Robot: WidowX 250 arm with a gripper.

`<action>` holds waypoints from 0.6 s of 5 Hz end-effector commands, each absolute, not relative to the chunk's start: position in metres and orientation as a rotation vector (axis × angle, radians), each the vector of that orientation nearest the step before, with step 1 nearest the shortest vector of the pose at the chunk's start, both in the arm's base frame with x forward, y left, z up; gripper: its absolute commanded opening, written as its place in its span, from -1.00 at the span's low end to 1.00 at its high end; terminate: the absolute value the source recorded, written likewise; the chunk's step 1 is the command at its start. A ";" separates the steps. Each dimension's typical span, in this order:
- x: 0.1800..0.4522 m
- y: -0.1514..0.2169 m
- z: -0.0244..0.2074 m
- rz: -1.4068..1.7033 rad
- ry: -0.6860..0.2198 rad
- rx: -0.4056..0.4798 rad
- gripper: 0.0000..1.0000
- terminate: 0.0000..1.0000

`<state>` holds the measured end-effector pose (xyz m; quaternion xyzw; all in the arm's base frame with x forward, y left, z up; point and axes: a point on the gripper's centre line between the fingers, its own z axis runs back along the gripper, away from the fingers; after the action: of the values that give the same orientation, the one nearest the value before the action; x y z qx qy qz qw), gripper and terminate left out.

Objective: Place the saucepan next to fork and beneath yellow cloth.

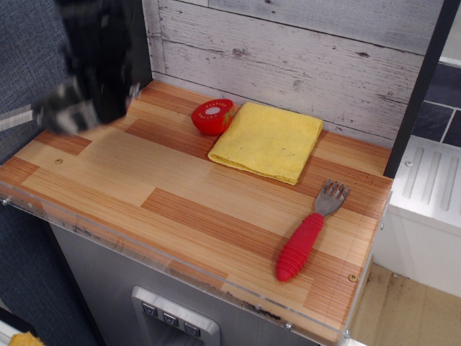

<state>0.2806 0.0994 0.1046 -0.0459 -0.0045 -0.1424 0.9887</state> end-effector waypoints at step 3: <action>0.256 -0.007 0.134 -0.719 -0.012 -0.066 -1.00 -1.00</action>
<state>0.2607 -0.0105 0.1194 -0.0431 0.0202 -0.3538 0.9341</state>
